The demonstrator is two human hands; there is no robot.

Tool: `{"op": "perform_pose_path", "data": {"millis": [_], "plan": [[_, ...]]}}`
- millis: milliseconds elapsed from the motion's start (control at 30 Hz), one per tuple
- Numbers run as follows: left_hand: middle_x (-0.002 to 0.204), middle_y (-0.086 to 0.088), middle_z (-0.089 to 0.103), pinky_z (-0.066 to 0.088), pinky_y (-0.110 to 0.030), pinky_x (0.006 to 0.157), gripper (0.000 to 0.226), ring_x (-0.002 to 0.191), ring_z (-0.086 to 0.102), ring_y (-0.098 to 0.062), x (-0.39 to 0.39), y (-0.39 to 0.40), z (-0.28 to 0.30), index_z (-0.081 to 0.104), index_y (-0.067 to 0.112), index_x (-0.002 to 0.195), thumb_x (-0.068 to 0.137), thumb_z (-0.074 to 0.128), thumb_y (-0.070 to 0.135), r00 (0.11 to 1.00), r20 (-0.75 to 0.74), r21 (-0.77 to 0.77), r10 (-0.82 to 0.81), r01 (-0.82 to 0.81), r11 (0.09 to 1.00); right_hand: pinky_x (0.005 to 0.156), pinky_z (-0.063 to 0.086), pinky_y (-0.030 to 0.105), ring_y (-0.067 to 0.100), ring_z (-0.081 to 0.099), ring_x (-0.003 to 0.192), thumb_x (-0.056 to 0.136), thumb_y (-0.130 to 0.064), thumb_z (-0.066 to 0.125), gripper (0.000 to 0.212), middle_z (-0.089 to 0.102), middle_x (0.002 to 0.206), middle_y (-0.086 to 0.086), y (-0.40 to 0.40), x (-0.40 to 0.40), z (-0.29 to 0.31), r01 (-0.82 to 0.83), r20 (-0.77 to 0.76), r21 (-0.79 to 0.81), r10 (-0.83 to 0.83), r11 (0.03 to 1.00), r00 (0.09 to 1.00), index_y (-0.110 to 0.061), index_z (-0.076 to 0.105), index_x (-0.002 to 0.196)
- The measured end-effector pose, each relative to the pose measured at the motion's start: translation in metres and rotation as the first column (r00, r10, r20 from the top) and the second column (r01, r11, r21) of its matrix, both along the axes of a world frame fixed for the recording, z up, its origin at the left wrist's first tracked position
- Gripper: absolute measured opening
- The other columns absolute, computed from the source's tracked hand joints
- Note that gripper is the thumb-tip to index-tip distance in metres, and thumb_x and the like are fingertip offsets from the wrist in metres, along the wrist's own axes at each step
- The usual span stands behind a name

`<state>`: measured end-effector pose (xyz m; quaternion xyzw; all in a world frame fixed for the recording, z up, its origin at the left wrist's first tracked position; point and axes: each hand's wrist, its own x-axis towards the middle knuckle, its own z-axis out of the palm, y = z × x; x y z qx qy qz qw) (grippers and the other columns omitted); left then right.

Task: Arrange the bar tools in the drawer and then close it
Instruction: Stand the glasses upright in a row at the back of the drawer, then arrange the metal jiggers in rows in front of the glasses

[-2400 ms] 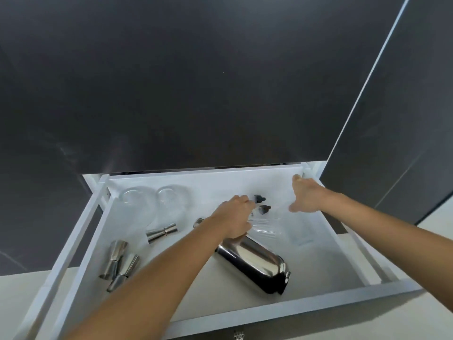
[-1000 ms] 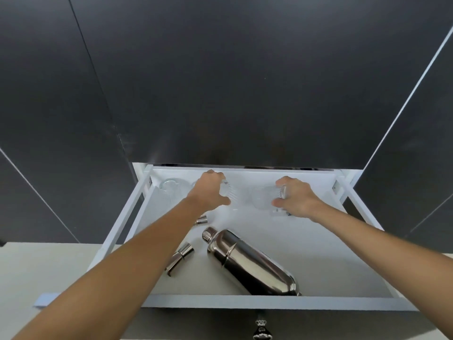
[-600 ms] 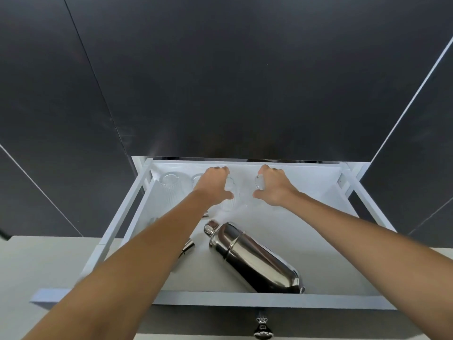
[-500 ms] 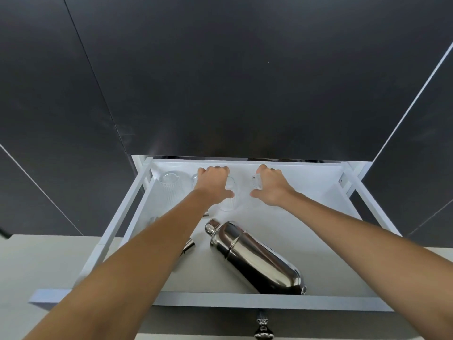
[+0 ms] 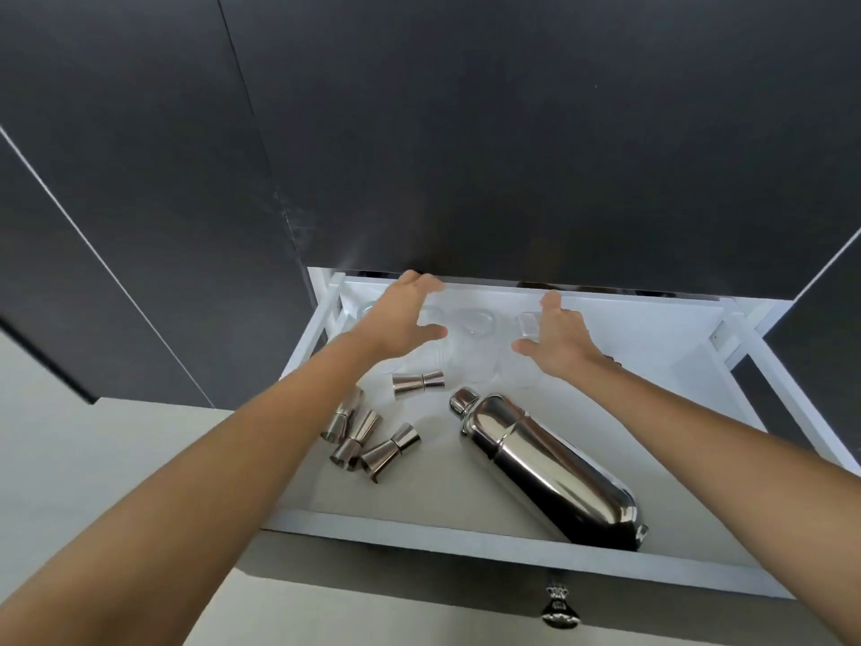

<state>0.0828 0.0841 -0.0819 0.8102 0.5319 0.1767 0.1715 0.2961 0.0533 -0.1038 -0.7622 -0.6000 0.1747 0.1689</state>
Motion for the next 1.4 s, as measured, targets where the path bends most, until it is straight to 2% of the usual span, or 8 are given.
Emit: {"op": "perform_pose_path", "data": {"millis": [100,200,333,500,667,967,1067,1400], "plan": [[0.12,-0.01,0.065,0.044,-0.022,0.082,0.03,0.105,0.063,-0.023,-0.038,-0.006,0.013,0.064,0.008,0.115,0.087,0.069,0.018,0.993,-0.099,0.003,0.062,-0.062,0.998,0.084,0.05,0.041,0.034,0.048,0.111,0.086,-0.023,0.068,0.047,0.052,0.121,0.017,-0.011,-0.014,0.01,-0.061,0.262,0.236,-0.003,0.97,0.965,-0.01,0.045,0.124],[0.123,-0.011,0.064,0.047,-0.028,0.092,0.031,0.112,0.061,-0.026,-0.061,-0.017,0.005,0.063,0.003,0.12,0.091,0.061,0.013,0.925,-0.373,-0.112,0.071,-0.12,0.986,0.081,0.051,0.041,0.029,0.054,0.101,0.088,-0.008,0.057,0.014,0.059,0.104,0.01,-0.023,-0.04,0.015,-0.344,0.221,0.346,0.28,0.873,0.934,-0.01,0.058,0.102],[0.107,-0.015,0.063,0.053,-0.036,0.082,0.019,0.106,0.064,-0.032,-0.065,-0.035,-0.018,0.06,-0.001,0.106,0.089,0.057,0.008,0.828,-0.56,-0.223,0.023,-0.177,0.958,0.078,0.051,0.04,0.03,0.058,0.095,0.083,0.009,0.049,0.024,0.061,0.102,0.012,-0.025,-0.085,0.002,-0.636,0.282,0.038,0.603,0.77,0.746,-0.004,0.063,0.097],[0.071,-0.007,0.044,0.053,-0.034,0.073,0.012,0.093,0.067,-0.033,-0.059,-0.043,-0.028,0.06,-0.001,0.099,0.09,0.055,0.005,0.796,-0.605,-0.198,0.021,-0.177,0.964,0.062,0.037,0.034,0.034,0.056,0.098,0.076,0.019,0.049,0.03,0.063,0.104,0.02,-0.015,-0.116,-0.014,-0.579,0.471,-0.222,0.606,0.784,0.641,-0.007,0.057,0.089],[0.06,-0.002,0.047,0.045,-0.027,0.058,0.034,0.066,0.054,-0.021,-0.058,-0.041,-0.038,0.045,0.008,0.062,0.085,0.068,0.015,0.798,-0.602,-0.304,-0.018,-0.208,0.93,0.073,0.035,0.033,0.034,0.051,0.111,0.082,0.012,0.051,0.032,0.064,0.114,0.016,-0.01,-0.122,-0.023,-0.515,0.539,-0.237,0.553,0.823,0.635,-0.004,0.061,0.107],[0.085,-0.013,0.052,0.041,-0.031,0.049,0.04,0.065,0.054,-0.025,-0.063,-0.037,-0.04,0.039,0.002,0.115,0.082,0.062,-0.001,0.877,-0.479,-0.315,0.035,-0.209,0.926,0.063,0.038,0.035,0.031,0.051,0.084,0.083,-0.005,0.057,0.029,0.052,0.087,0.013,-0.008,-0.118,-0.014,-0.515,0.323,-0.167,0.54,0.841,0.778,-0.011,0.039,0.061],[0.087,-0.012,0.054,0.043,-0.034,0.061,0.028,0.077,0.06,-0.031,-0.062,-0.035,-0.04,0.042,0.003,0.112,0.09,0.058,0.011,0.88,-0.462,-0.179,0.11,-0.214,0.96,0.071,0.052,0.04,0.034,0.058,0.087,0.079,-0.006,0.062,0.005,0.057,0.098,0.015,-0.005,-0.114,-0.004,-0.51,0.174,-0.066,0.513,0.857,0.84,-0.001,0.061,0.081],[0.105,-0.012,0.056,0.044,-0.031,0.067,0.018,0.077,0.05,-0.024,-0.054,-0.031,-0.047,0.058,0.006,0.105,0.088,0.063,0.007,0.848,-0.523,-0.072,0.079,-0.136,0.988,0.078,0.054,0.044,0.035,0.059,0.094,0.077,0.0,0.06,0.018,0.064,0.101,0.017,-0.005,-0.112,-0.012,-0.514,0.111,-0.054,0.517,0.856,0.849,0.002,0.065,0.094]]}}
